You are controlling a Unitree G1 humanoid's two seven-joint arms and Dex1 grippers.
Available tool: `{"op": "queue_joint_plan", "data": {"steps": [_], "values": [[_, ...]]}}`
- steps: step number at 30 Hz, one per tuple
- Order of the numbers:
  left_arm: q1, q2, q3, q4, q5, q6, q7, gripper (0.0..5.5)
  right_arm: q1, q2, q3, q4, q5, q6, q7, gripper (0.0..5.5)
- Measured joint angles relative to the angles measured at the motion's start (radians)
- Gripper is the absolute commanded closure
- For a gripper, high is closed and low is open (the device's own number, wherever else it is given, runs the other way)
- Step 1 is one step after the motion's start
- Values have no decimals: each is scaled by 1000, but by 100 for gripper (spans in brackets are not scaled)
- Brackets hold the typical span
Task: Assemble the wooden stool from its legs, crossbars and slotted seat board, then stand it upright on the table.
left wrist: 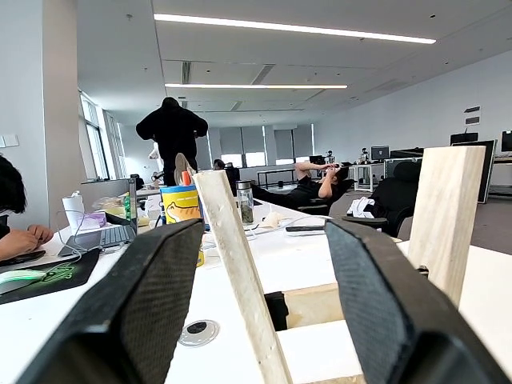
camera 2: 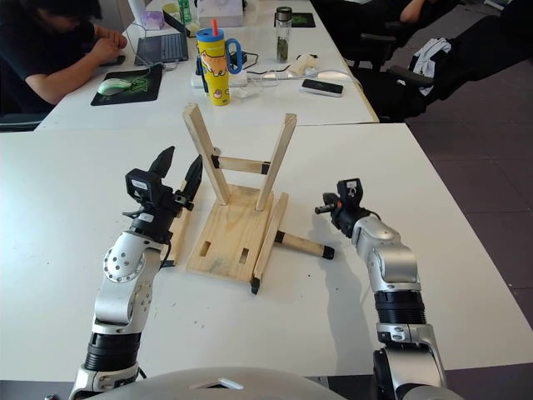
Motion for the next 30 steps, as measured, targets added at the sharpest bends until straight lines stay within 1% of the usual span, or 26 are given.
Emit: {"op": "queue_joint_plan", "data": {"steps": [4,6,8,10,12,16,18,20,22,24,26,30], "values": [[16,-1,-6,0,0,0,0,271,-3,3,-19,-10,2,-24,-2,547],[16,0,-11,0,1,3,-1,271,1,-15,-42,-1,-2,-49,15,547],[16,1,-12,0,1,9,-3,271,19,-60,-44,-7,10,-52,90,547],[16,4,-12,0,2,18,-4,271,53,-98,-36,-33,48,-45,197,522],[17,10,-10,0,2,23,-3,271,86,-172,-23,-60,100,1,342,497],[33,9,5,0,2,26,8,271,72,-412,36,-25,102,51,608,436],[43,5,3,0,4,24,13,271,25,-504,106,-8,69,48,747,407],[53,-3,-1,0,12,22,24,271,-32,-566,193,0,30,33,859,373],[54,-4,-2,1,13,21,30,271,-46,-589,253,-5,13,19,934,350],[54,-4,-3,5,13,20,31,271,-40,-604,315,-6,-22,-1,990,311],[54,-4,-3,8,13,20,30,271,-27,-618,345,6,-56,-30,1011,282],[55,-2,-3,15,12,20,25,271,-1,-624,368,69,-154,-138,981,278]]}}
